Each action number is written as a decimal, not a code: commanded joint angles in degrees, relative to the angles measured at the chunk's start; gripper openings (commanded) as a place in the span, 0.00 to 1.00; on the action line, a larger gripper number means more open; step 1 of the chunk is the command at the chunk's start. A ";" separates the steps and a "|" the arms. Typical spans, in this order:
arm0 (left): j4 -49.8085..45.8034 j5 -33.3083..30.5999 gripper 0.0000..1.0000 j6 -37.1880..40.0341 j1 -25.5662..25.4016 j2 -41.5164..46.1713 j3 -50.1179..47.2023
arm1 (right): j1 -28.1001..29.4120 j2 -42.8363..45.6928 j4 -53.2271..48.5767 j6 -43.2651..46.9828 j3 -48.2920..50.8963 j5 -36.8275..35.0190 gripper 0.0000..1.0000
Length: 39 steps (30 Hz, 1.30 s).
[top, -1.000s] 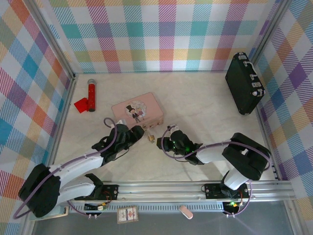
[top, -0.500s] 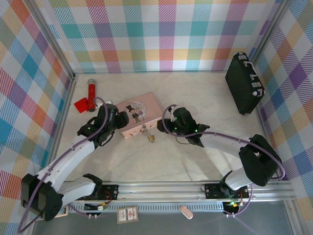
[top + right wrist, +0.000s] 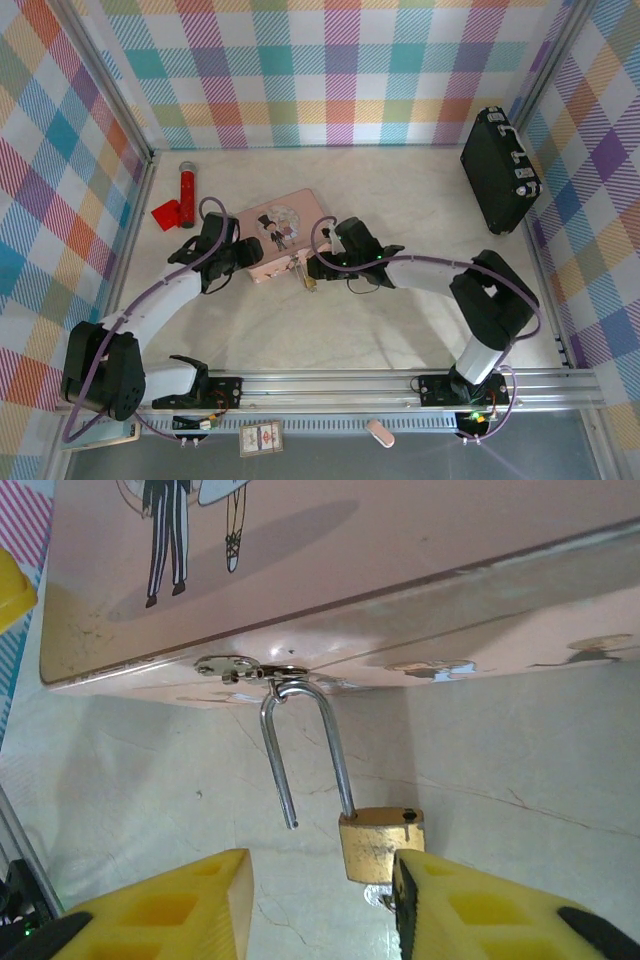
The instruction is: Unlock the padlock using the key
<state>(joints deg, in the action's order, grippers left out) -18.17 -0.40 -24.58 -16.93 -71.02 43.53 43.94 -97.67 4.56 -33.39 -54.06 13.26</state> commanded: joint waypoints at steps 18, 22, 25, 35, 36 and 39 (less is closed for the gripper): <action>8.74 3.51 0.55 0.63 0.32 -3.76 -4.62 | 0.30 -9.54 1.77 1.82 -6.48 1.71 0.33; 8.64 2.78 0.55 0.50 0.32 -2.89 -4.86 | 0.27 -10.94 1.32 2.24 -7.55 0.59 0.32; 8.46 2.95 0.55 0.57 0.32 -3.07 -4.69 | 0.27 -11.32 3.23 2.27 -7.00 0.13 0.31; 8.86 4.18 0.55 0.32 -0.12 -3.07 -4.81 | 0.31 -12.87 6.95 1.57 -6.38 1.60 0.25; 8.86 4.18 0.55 0.32 -0.20 -3.06 -4.81 | 0.28 -13.06 6.95 1.49 -6.57 1.60 0.24; 8.68 4.18 0.55 0.33 -0.38 -2.98 -4.74 | 0.35 -13.41 6.87 1.38 -6.76 1.64 0.23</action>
<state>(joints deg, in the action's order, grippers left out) -8.91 2.52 -24.62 -17.04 -74.17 39.88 43.94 -109.80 10.41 -32.12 -60.45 14.04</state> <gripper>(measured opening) 0.553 0.234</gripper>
